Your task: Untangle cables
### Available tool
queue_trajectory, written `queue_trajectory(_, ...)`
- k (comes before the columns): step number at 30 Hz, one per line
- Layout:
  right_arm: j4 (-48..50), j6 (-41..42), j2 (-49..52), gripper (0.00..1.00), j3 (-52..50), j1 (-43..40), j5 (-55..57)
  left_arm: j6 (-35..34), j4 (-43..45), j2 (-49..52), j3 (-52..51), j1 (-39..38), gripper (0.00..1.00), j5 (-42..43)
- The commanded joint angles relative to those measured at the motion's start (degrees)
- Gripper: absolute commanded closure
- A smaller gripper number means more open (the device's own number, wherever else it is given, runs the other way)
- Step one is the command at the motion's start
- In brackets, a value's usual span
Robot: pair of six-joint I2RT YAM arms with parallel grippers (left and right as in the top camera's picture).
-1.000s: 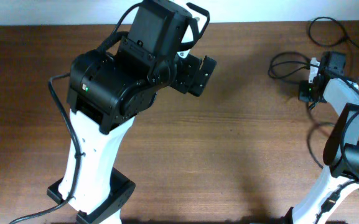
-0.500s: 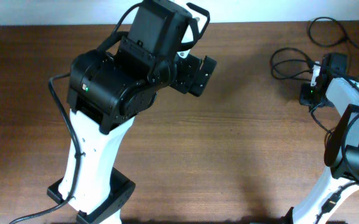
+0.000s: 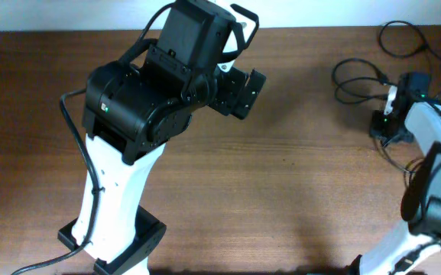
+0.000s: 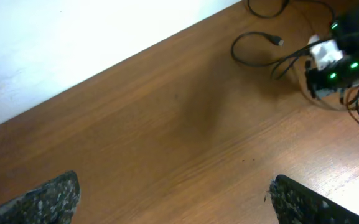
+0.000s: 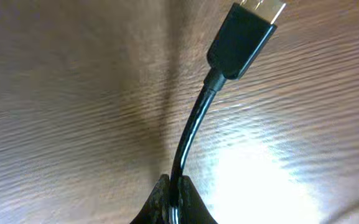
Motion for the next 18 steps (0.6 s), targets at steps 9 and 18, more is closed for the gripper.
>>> queue_trajectory(9, -0.46, 0.55, -18.21, 0.96, -4.9, -3.43, -1.03, 0.92, -0.02, -0.44, -1.6, -0.04, 0.01, 0.39)
queue_trajectory(18, 1.05, 5.9, -21.07, 0.96, -13.42, -3.63, -3.58, 2.23, -0.02, -0.46, -2.25, -0.04, 0.01, 0.31)
